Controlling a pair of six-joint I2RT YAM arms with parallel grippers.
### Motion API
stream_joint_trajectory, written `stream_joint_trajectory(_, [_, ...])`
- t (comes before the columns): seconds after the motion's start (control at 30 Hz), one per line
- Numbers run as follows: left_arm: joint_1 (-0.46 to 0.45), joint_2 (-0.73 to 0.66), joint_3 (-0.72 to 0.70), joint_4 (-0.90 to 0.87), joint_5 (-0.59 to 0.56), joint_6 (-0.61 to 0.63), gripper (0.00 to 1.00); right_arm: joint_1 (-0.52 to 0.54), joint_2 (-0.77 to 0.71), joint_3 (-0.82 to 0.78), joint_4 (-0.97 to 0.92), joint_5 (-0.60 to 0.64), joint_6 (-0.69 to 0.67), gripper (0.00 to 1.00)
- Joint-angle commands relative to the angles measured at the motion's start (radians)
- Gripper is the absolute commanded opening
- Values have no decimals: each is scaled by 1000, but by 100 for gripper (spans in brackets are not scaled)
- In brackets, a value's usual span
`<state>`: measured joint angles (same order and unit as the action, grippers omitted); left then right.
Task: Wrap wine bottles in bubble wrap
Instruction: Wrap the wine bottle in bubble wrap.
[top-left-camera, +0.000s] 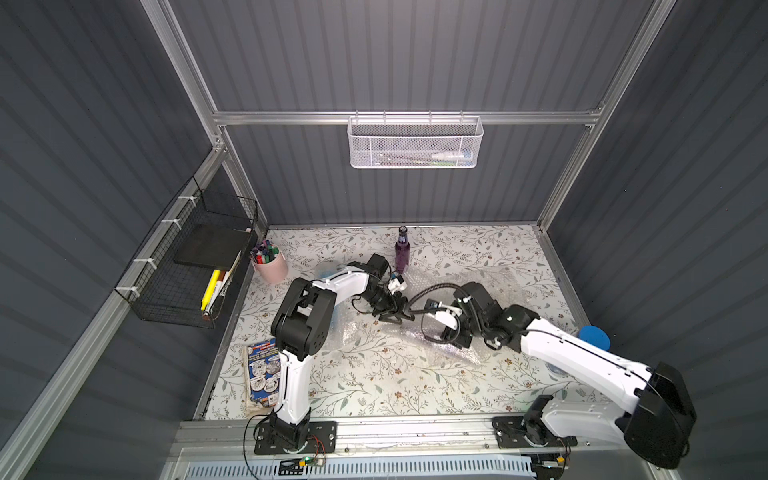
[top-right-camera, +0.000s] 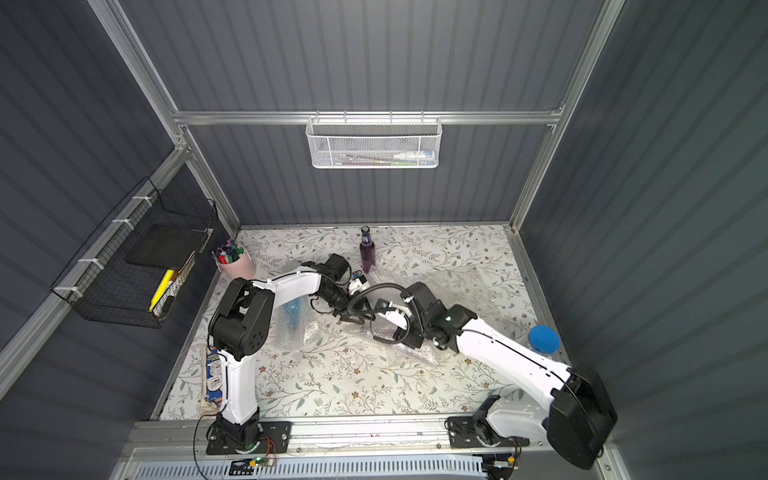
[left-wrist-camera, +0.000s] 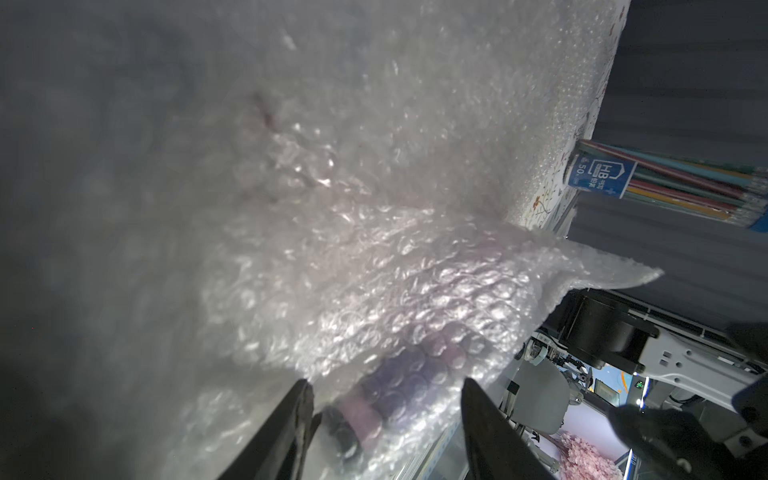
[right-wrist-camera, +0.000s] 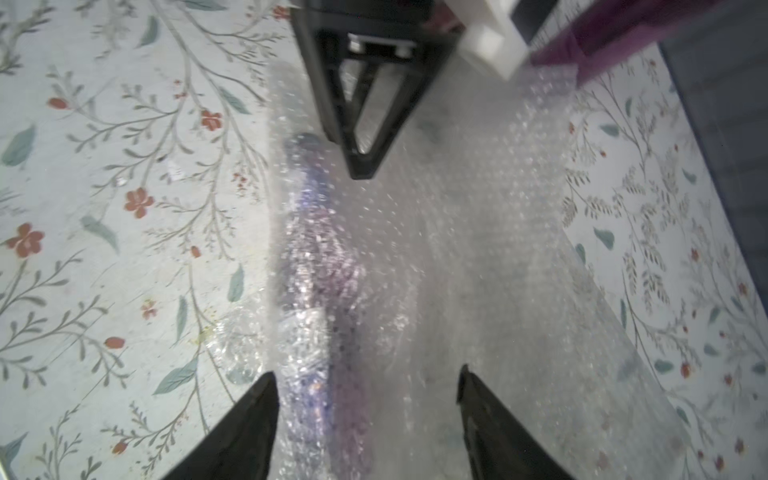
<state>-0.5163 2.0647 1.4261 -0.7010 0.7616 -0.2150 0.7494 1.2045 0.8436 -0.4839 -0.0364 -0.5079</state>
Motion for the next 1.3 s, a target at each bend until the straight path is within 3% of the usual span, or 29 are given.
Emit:
stream_joint_trajectory(0.0, [1, 8, 22, -44, -23, 31, 59, 32, -31, -85, 69, -118, -35, 78])
stream_joint_trajectory(0.1, [2, 9, 18, -53, -48, 34, 59, 33, 2, -109, 89, -83, -46, 83])
stream_joint_trajectory(0.27, [2, 12, 16, -60, -59, 39, 59, 31, 150, -7, -17, 25, -40, 88])
stream_joint_trajectory(0.33, [2, 8, 17, -64, -62, 40, 58, 22, 182, 2, -9, 23, -47, 94])
stream_joint_trajectory(0.6, [21, -89, 23, -77, -75, 23, 60, -19, 285, 10, -16, -4, -72, 94])
stream_joint_trajectory(0.8, [41, -189, 27, -101, -101, 17, 70, -22, 347, 21, -1, -77, -77, 90])
stream_joint_trajectory(0.93, [89, -288, -8, -111, -193, 22, 81, -22, 379, 37, -11, -143, -65, 81])
stream_joint_trajectory(1.1, [122, -450, -59, -98, -349, 63, 85, -29, 418, 68, -54, -220, -60, 62])
stream_joint_trajectory(1.27, [118, -603, -173, -62, -492, 177, 86, -43, 456, 100, -107, -268, -75, 61])
